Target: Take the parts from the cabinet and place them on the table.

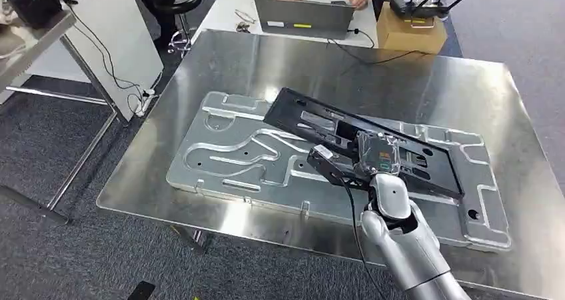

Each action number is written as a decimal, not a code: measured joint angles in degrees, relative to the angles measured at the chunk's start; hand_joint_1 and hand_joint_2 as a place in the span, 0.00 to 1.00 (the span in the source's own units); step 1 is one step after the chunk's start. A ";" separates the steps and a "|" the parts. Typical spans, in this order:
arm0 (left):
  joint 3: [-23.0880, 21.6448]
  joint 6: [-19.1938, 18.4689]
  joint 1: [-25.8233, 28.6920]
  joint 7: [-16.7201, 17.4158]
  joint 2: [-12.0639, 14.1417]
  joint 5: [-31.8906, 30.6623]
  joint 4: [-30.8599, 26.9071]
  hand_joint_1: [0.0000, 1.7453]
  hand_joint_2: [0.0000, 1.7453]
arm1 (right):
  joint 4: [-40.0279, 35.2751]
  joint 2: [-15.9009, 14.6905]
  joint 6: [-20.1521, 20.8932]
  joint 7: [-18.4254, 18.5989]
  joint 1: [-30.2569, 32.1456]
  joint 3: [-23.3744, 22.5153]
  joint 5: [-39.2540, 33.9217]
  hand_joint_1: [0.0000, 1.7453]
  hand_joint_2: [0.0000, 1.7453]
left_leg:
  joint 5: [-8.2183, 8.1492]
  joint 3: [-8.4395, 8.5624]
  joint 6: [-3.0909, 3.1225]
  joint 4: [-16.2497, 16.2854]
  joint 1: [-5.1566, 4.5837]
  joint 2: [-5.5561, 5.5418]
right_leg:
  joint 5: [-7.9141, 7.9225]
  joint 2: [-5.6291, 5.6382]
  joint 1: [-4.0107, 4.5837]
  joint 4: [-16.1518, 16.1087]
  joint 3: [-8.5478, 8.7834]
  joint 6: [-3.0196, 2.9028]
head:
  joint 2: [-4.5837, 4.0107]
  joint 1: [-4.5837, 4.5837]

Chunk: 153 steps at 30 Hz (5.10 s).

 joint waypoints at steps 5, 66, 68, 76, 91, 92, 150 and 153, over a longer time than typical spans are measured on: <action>-0.44 0.46 -0.08 0.00 -0.07 -0.09 0.02 0.00 1.00 | 1.07 0.02 0.26 -0.59 -0.21 0.00 -0.79 1.00 1.00 | -0.32 1.20 1.07 -1.34 0.85 0.03 | -5.48 -0.15 -0.37 11.48 -5.86 1.66 | 0.00 0.07; -1.20 -2.71 1.61 -0.52 0.94 2.89 0.02 0.00 0.00 | 1.81 0.72 -0.61 -3.34 -0.17 0.04 -2.40 0.00 0.00 | -0.49 0.98 1.51 -0.20 0.61 0.37 | -3.54 -0.39 -0.75 9.47 -7.62 2.46 | 0.00 0.13; -1.18 -2.71 1.63 -0.52 0.94 2.89 0.02 0.00 0.00 | 1.59 0.72 -0.63 -3.35 0.16 0.07 -2.36 0.00 0.00 | 0.41 -0.29 1.56 -0.16 0.46 0.46 | -7.71 -0.39 -0.79 17.48 -9.68 2.68 | 0.00 0.13; -1.16 -2.73 1.71 -0.39 0.87 2.91 0.02 0.00 0.00 | 0.37 0.74 -0.77 -3.34 0.22 0.42 -2.10 0.00 0.00 | 4.05 -2.65 0.06 -0.65 0.41 0.39 | -1.72 -0.43 0.49 -0.62 3.33 0.52 | 0.00 0.13; -0.98 -2.71 1.84 -0.20 1.14 3.02 0.04 0.00 0.00 | -2.12 1.09 -3.59 -3.02 2.27 1.42 0.02 0.00 0.00 | -5.78 7.42 -0.95 -1.41 0.31 0.07 | 6.82 -1.15 -0.30 1.13 -6.97 0.68 | 0.00 0.07; -0.94 -2.71 1.86 -0.17 1.14 3.02 0.04 0.00 0.00 | -2.41 1.14 -3.76 -2.97 2.47 1.55 0.11 0.00 0.00 | -5.56 7.17 -0.59 -1.07 0.12 0.06 | 7.31 -1.14 -0.40 0.97 -6.99 0.99 | 0.00 0.02; 6.05 0.87 2.91 0.37 0.04 6.56 0.04 0.00 0.00 | 40.49 14.20 -4.28 -7.75 32.36 -48.27 -31.53 0.00 0.00 | -4.52 5.52 -1.74 0.66 0.77 4.19 | -0.17 -4.44 -0.43 -0.59 0.75 -0.20 | 0.00 -0.02; 6.08 1.05 2.55 0.61 0.00 6.43 0.04 0.00 0.00 | 43.89 15.78 0.51 -4.92 30.77 -52.99 -34.07 0.00 0.00 | -5.33 5.69 -0.15 -0.74 0.02 3.94 | -0.27 -5.87 0.01 0.37 0.38 0.60 | 0.00 0.04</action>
